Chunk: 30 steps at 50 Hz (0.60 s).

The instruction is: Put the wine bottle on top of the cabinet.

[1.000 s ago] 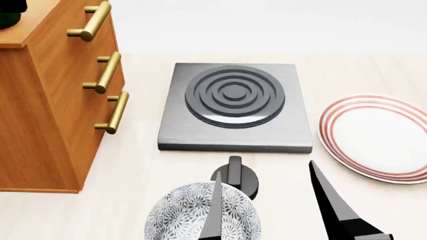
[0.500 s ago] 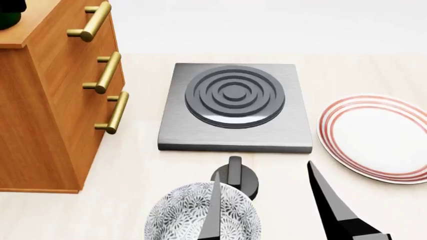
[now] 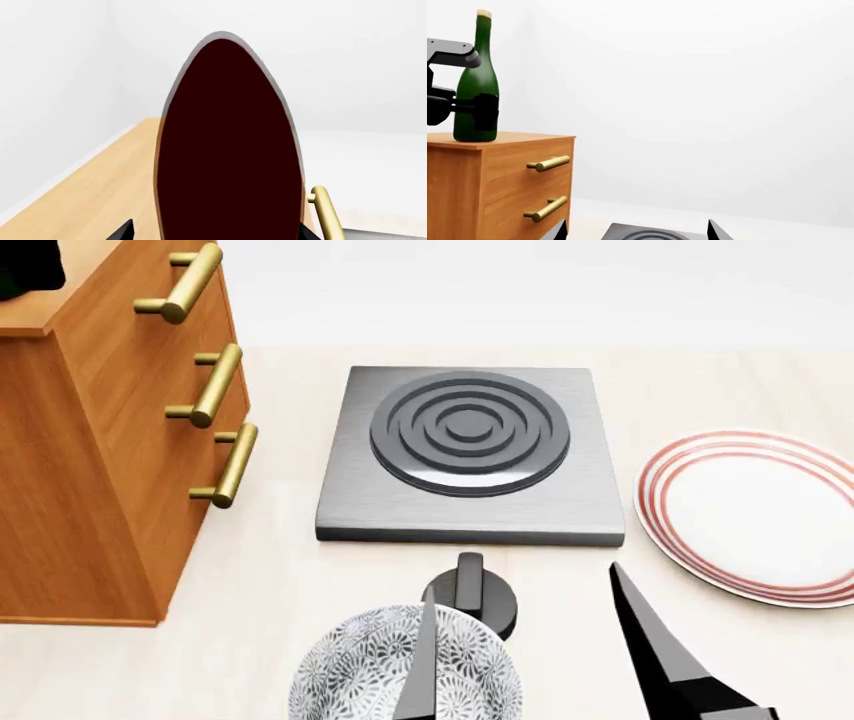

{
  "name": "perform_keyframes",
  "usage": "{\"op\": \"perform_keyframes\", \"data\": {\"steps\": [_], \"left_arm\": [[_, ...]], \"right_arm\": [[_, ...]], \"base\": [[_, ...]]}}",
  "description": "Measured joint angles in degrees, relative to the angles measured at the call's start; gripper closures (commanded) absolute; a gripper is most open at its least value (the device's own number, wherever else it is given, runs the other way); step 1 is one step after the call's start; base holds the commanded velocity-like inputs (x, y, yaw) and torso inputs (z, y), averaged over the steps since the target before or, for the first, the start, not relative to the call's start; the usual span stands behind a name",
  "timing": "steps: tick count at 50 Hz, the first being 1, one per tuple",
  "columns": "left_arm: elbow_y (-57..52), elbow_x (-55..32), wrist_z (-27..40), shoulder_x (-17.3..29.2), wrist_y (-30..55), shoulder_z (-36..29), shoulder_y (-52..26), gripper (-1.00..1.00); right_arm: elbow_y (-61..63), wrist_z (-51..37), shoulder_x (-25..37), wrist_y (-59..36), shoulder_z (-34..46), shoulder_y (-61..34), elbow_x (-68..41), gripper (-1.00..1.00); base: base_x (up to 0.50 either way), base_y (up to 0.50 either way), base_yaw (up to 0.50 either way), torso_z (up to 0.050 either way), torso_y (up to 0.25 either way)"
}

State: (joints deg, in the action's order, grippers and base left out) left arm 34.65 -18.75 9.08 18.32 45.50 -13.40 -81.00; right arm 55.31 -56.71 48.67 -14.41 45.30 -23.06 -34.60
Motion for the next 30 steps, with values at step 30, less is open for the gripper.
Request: {"op": "perform_keyframes", "data": {"steps": [30], "left_arm": [[-15.78, -3.18, 0.91, 2.49, -0.64, 2.40, 11.13, -1.00]], "right_arm": [[0.41, -0.31, -0.34, -0.79, 1.15, -0.65, 0.14, -1.00]], "base": [[0.00, 0.00, 0.00, 0.000, 0.000]]}}
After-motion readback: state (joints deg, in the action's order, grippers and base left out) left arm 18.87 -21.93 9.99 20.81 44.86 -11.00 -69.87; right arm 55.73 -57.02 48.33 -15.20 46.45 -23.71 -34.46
